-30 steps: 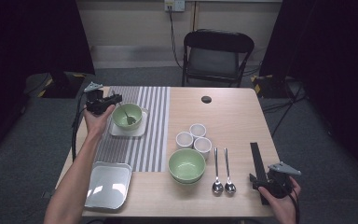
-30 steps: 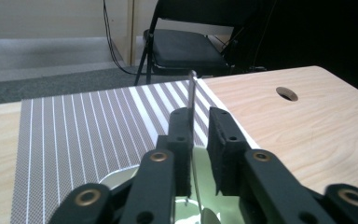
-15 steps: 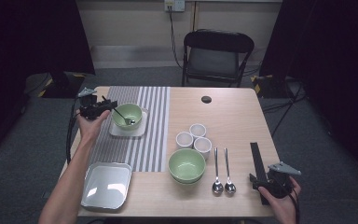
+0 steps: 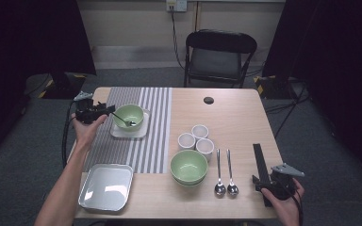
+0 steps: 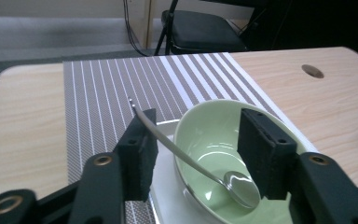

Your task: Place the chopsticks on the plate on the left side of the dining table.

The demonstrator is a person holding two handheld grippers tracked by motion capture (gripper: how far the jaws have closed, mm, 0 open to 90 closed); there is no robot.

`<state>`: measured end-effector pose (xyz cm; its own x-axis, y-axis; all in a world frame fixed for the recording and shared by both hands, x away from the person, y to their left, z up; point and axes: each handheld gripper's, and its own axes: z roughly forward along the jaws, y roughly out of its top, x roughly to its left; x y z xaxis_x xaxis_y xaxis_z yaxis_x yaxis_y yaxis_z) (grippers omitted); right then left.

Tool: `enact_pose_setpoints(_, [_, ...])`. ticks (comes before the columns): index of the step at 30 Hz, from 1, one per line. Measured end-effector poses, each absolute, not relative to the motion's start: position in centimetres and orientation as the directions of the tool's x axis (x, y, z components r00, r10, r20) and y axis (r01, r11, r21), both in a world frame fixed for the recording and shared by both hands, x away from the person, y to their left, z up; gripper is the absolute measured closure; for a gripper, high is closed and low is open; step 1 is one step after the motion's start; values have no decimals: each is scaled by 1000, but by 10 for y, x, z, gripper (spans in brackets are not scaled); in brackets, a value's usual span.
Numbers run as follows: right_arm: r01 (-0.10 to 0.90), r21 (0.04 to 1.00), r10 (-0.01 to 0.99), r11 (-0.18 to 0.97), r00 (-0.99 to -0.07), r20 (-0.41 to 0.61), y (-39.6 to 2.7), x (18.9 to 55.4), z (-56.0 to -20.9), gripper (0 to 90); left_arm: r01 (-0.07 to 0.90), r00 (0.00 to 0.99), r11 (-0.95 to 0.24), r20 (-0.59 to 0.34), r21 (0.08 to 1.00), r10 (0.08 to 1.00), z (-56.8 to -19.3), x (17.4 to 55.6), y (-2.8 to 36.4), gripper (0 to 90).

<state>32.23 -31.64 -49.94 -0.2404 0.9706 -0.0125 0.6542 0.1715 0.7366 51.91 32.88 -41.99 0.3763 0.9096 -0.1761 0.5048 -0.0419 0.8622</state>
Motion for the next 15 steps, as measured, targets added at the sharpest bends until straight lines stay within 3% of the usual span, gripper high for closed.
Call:
enact_pose_setpoints(9, [654, 737, 971, 171, -240, -12, -316, 322, -499, 138, 543, 380, -67, -174, 837, 909, -425, 519, 333, 366])
enact_pose_setpoints(15, [654, 737, 971, 171, -240, -12, -316, 322, -499, 138, 562, 386, -75, -181, 824, 905, -427, 518, 335, 357])
